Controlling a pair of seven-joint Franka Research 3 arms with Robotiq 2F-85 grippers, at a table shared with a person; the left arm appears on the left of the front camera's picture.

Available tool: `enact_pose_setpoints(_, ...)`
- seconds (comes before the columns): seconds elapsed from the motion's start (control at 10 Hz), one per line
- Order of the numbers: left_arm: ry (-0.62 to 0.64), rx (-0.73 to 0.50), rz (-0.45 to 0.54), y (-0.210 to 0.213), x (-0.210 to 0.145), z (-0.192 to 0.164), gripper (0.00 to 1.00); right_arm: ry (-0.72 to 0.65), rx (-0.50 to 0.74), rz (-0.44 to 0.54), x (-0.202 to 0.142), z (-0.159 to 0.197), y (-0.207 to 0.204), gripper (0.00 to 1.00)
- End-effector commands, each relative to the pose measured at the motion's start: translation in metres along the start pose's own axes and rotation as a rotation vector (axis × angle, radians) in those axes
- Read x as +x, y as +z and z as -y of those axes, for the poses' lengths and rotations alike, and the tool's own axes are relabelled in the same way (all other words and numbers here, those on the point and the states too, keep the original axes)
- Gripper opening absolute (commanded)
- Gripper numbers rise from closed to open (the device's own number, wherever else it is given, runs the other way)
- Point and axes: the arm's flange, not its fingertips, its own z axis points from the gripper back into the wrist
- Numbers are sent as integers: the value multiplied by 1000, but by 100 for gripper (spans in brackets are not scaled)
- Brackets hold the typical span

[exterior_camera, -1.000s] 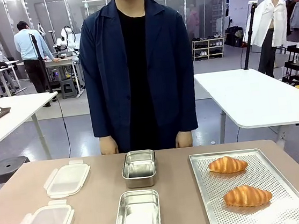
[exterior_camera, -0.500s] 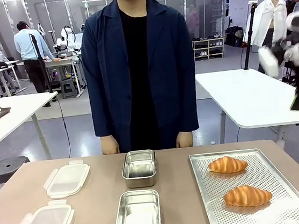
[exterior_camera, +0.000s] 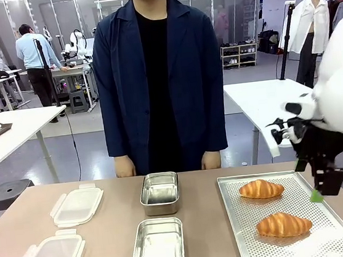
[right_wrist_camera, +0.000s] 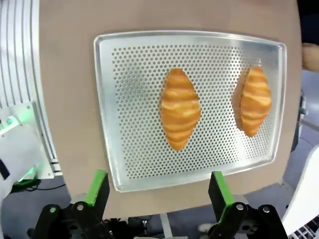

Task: Place the bread into the airtight container.
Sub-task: Pick up a Butter Roll and place it into an empty Airtight Container.

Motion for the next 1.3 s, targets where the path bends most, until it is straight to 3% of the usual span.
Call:
enact_pose_setpoints(0.0,-13,-4,1,1,0,1,100,22,8,-24,-3,20,-32,100)
enact_pose_setpoints(0.5,-13,-4,1,1,0,1,100,51,96,-9,6,36,-95,100)
enact_pose_setpoints(0.8,-13,-4,1,1,0,1,100,41,71,-48,15,47,-126,100)
enact_pose_setpoints(1.2,-13,-4,1,1,0,1,100,23,60,-20,11,59,-152,100)
